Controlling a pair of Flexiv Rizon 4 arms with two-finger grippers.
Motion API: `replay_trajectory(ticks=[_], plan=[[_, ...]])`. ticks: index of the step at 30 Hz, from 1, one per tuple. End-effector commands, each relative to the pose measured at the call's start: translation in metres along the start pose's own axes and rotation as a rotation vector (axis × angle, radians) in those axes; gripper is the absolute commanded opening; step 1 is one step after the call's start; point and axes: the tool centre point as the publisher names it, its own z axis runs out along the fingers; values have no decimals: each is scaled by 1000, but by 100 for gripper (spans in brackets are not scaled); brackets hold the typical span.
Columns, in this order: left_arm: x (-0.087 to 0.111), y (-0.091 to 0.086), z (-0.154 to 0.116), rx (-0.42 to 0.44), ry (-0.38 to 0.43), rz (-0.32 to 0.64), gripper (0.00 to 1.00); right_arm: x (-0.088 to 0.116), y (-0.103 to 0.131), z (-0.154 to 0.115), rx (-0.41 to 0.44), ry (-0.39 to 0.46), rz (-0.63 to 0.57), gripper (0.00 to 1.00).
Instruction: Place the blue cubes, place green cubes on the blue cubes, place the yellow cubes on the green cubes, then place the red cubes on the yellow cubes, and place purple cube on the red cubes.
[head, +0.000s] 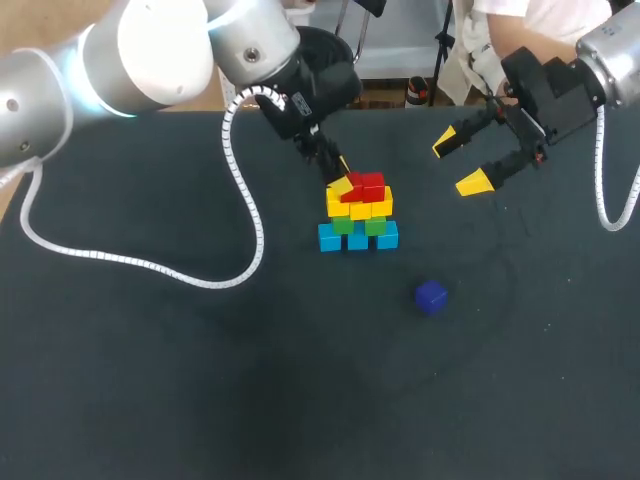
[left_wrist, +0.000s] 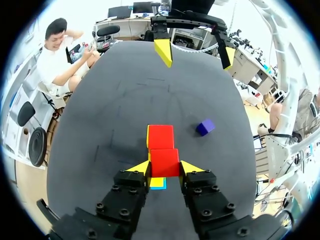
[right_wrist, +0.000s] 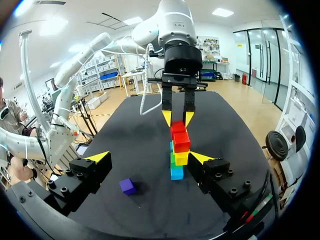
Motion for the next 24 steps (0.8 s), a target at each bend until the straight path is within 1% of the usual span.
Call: replay_trajectory(ticks=[1, 24], plan=[[1, 0, 0, 0, 3, -5, 0, 0, 1, 0, 3, 1, 0, 100], [1, -1, 1, 5, -9, -18, 0, 0, 1, 0, 3, 1, 0, 100]])
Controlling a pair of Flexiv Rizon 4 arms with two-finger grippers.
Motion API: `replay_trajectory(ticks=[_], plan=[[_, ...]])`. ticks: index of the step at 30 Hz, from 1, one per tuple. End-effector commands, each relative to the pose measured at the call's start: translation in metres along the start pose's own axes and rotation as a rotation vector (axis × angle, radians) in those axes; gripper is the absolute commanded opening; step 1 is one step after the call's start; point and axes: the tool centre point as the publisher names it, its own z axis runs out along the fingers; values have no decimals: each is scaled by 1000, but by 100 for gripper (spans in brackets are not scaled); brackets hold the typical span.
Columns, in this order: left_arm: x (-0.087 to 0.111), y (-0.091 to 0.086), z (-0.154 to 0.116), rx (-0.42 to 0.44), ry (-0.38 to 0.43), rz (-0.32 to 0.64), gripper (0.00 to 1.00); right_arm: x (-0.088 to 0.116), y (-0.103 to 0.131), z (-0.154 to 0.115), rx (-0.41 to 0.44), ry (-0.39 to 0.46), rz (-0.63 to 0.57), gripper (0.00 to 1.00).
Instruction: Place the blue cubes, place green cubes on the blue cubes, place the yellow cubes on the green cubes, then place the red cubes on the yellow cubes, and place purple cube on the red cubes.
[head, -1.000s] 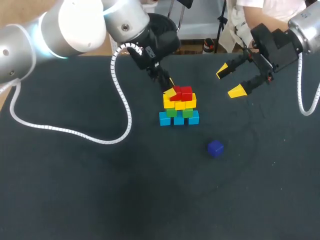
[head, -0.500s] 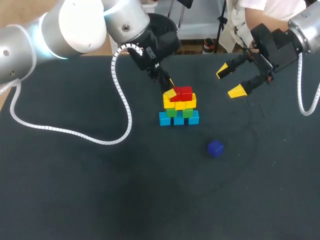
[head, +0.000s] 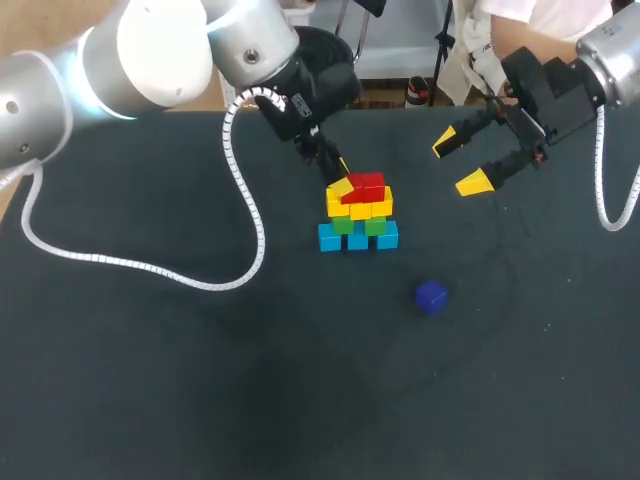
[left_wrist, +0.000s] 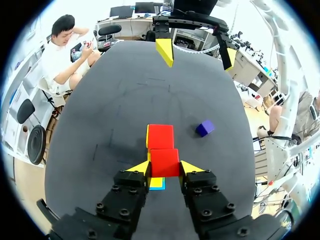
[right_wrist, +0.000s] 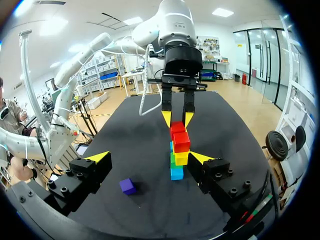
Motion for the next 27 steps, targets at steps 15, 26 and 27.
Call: replay_trajectory(ticks=[15, 26, 27], plan=[[-1, 0, 1, 9, -5, 5, 0, 0, 1, 0, 3, 1, 0, 100], [0, 1, 1, 8, -2, 5, 0, 0, 1, 0, 3, 1, 0, 100], [0, 1, 1, 9, -3, 5, 0, 0, 1, 0, 3, 1, 0, 100]])
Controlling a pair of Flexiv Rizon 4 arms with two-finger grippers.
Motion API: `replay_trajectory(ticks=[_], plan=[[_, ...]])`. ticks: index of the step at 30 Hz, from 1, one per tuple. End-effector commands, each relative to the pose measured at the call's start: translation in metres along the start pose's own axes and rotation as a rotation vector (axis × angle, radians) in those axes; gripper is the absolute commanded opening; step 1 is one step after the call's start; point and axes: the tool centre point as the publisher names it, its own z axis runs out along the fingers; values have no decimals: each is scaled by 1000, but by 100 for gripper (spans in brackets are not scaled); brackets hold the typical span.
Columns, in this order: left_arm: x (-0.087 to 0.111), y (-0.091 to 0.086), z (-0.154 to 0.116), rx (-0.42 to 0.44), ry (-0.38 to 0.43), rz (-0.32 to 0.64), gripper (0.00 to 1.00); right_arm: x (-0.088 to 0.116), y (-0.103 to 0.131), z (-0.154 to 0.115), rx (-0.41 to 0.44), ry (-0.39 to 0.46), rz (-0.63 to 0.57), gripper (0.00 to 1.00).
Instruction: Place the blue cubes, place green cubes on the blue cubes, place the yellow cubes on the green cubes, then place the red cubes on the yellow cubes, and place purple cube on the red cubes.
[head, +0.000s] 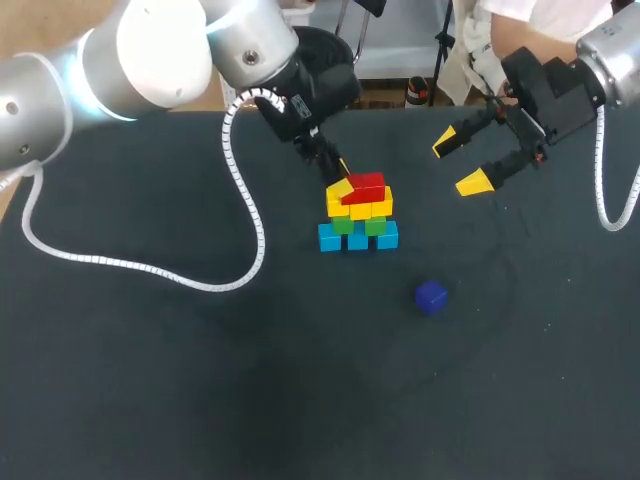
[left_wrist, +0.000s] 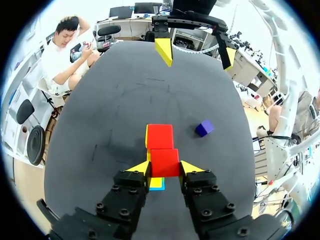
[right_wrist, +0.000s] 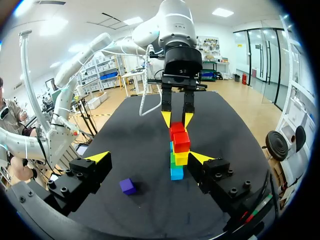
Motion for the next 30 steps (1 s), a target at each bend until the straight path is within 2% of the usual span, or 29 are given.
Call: replay_trajectory(ticks=[1, 30], plan=[[-1, 2, 0, 4, 1, 1, 0, 0, 1, 0, 3, 1, 0, 100], [-3, 2, 1, 3, 2, 0, 2, 0, 1, 0, 3, 1, 0, 100]])
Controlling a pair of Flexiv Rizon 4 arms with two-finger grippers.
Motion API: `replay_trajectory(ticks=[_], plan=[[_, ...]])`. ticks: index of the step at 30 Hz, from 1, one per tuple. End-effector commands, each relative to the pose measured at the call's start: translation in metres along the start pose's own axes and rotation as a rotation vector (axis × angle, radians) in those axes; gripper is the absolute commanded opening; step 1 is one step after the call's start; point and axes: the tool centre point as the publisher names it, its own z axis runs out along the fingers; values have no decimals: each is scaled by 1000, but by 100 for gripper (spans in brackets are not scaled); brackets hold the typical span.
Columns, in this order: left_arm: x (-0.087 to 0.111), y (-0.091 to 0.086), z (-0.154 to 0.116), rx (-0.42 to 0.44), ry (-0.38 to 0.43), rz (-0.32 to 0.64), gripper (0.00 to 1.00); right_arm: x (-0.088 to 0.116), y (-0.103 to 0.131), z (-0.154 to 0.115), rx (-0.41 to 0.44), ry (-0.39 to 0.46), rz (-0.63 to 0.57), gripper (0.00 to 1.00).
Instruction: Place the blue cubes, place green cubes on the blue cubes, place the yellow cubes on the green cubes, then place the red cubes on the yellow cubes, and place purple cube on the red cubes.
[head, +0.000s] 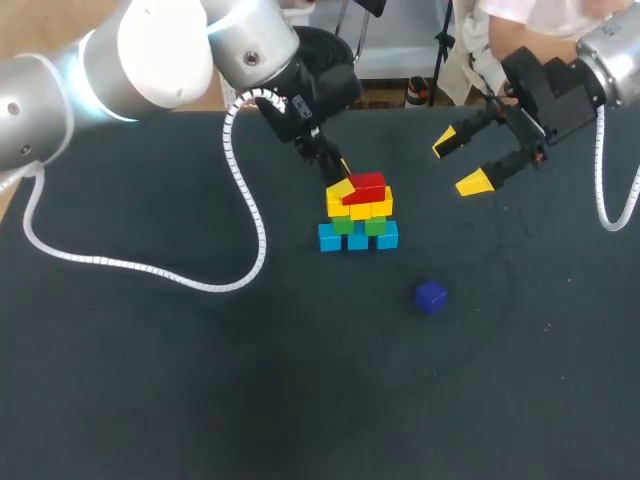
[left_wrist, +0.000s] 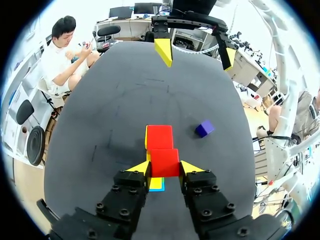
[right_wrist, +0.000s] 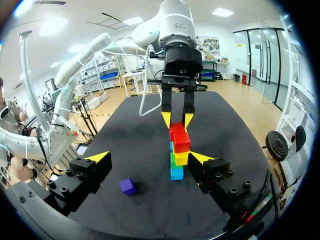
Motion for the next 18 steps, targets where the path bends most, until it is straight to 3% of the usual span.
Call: replay_trajectory(ticks=[1, 2, 7, 11, 14, 18], plan=[[-1, 2, 0, 1, 5, -4, 12, 0, 1, 0, 3, 1, 0, 100], [0, 2, 0, 2, 4, -10, 28, 0, 1, 0, 3, 1, 0, 100], [0, 2, 0, 2, 3, -14, 52, 0, 1, 0, 3, 1, 0, 100], [0, 2, -1, 0, -1, -21, 87, 0, 1, 0, 3, 1, 0, 100], [1, 2, -2, -5, -4, -25, 89, 0, 1, 0, 3, 1, 0, 100], [2, 1, -7, -20, -24, -36, 100, 0, 1, 0, 3, 1, 0, 100]])
